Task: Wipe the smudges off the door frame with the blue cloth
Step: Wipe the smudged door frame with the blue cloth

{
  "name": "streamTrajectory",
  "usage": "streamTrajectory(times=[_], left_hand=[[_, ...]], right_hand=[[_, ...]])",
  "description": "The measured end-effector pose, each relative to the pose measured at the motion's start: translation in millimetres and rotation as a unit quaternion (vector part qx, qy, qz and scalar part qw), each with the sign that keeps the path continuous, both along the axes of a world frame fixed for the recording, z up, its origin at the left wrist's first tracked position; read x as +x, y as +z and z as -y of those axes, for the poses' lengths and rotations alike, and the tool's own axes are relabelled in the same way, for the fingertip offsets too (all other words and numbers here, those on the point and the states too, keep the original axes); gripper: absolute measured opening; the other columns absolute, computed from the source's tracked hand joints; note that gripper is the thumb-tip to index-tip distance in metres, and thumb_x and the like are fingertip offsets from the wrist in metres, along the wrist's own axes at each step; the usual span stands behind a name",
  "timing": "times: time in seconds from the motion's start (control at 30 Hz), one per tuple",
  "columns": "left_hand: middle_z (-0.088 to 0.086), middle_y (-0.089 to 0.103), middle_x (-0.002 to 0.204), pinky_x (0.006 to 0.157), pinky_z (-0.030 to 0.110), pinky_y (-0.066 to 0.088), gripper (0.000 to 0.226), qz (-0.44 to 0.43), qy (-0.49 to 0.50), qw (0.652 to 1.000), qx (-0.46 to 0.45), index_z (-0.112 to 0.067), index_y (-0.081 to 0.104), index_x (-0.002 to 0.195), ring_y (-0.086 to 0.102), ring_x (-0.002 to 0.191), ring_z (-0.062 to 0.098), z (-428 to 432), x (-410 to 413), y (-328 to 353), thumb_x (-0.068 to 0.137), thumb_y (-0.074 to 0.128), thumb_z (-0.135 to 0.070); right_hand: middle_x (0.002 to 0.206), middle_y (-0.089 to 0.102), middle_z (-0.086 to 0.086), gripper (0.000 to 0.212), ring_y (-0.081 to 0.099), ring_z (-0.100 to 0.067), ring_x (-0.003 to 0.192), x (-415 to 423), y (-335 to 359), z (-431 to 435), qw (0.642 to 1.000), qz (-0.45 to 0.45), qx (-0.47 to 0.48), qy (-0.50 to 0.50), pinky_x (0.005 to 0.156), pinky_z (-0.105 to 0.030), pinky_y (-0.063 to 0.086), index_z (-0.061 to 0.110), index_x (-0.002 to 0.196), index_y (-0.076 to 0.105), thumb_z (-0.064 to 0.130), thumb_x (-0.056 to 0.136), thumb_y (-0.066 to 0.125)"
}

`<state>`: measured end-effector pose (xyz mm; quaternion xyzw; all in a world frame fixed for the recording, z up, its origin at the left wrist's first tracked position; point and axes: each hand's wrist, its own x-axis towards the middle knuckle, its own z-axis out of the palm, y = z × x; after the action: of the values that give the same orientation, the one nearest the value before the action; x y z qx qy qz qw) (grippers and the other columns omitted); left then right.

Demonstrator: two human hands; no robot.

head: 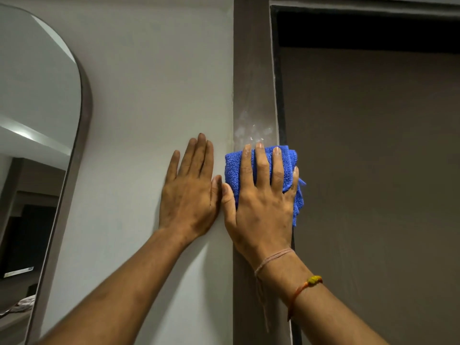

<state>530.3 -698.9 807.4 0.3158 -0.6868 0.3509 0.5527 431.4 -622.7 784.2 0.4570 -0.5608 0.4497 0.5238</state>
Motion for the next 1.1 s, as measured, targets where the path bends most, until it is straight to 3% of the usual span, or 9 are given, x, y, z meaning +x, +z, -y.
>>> streamTrajectory(times=[0.2, 0.4, 0.53, 0.7, 0.8, 1.1], left_hand=[[0.005, -0.010, 0.159, 0.120, 0.038, -0.004, 0.064, -0.002, -0.010, 1.000, -0.015, -0.014, -0.010, 0.146, -0.012, 0.145, 0.016, 2.2, 0.7, 1.1, 0.089, 0.000, -0.042], [0.006, -0.007, 0.159, 0.120, 0.039, -0.002, 0.062, 0.000, -0.026, 0.999, -0.023, -0.014, -0.007, 0.147, -0.010, 0.145, 0.017, 3.6, 1.1, 0.1, 0.093, 0.005, -0.042], [0.006, -0.006, 0.159, 0.120, 0.040, 0.000, 0.063, -0.001, -0.018, 1.000, -0.021, -0.013, -0.006, 0.147, -0.009, 0.146, 0.017, 2.5, 0.8, -0.3, 0.091, 0.001, -0.042], [0.006, -0.006, 0.159, 0.120, 0.038, -0.002, 0.065, -0.006, -0.013, 1.000, -0.018, -0.013, -0.006, 0.147, -0.009, 0.146, 0.017, 0.1, 0.7, -0.6, 0.088, -0.001, -0.042], [0.006, -0.006, 0.158, 0.120, 0.038, -0.002, 0.065, -0.010, -0.019, 1.000, -0.016, -0.014, -0.008, 0.145, -0.008, 0.145, 0.017, 0.1, 0.9, -2.1, 0.088, -0.001, -0.043], [0.004, -0.006, 0.156, 0.119, 0.038, -0.001, 0.061, -0.016, -0.042, 0.999, -0.018, -0.016, -0.007, 0.145, -0.007, 0.145, 0.018, -0.1, 0.7, -2.5, 0.091, 0.006, -0.042]], right_hand=[[0.152, 0.031, -0.014, 0.068, 0.017, -0.035, 0.143, 0.2, -0.3, 0.7, 1.000, 0.002, -0.005, -0.006, 0.113, -0.061, 0.012, 0.013, 0.146, 0.023, 0.053, 0.091, 0.031], [0.155, 0.020, -0.011, 0.068, 0.005, -0.033, 0.145, -2.1, 54.1, 1.6, 1.000, -0.010, 0.009, 0.008, 0.113, -0.061, 0.003, 0.017, 0.148, 0.013, 0.052, 0.093, 0.030], [0.157, 0.017, -0.011, 0.070, 0.003, -0.033, 0.146, 0.7, 35.5, 1.2, 1.000, -0.007, -0.002, 0.014, 0.113, -0.056, -0.004, 0.014, 0.149, 0.011, 0.053, 0.093, 0.030], [0.155, 0.026, -0.010, 0.072, 0.015, -0.033, 0.145, -5.6, -5.0, -3.1, 0.999, -0.030, 0.014, -0.009, 0.115, -0.060, 0.016, 0.011, 0.147, 0.021, 0.055, 0.091, 0.026], [0.154, 0.029, -0.011, 0.070, 0.019, -0.034, 0.144, -6.7, -1.3, -5.7, 0.999, -0.037, 0.029, -0.013, 0.114, -0.061, 0.019, 0.012, 0.146, 0.025, 0.054, 0.090, 0.024], [0.154, 0.023, -0.011, 0.065, 0.008, -0.034, 0.145, -1.7, 90.4, 0.5, 1.000, -0.016, 0.014, 0.008, 0.113, -0.063, 0.006, 0.014, 0.146, 0.018, 0.049, 0.093, 0.032]])
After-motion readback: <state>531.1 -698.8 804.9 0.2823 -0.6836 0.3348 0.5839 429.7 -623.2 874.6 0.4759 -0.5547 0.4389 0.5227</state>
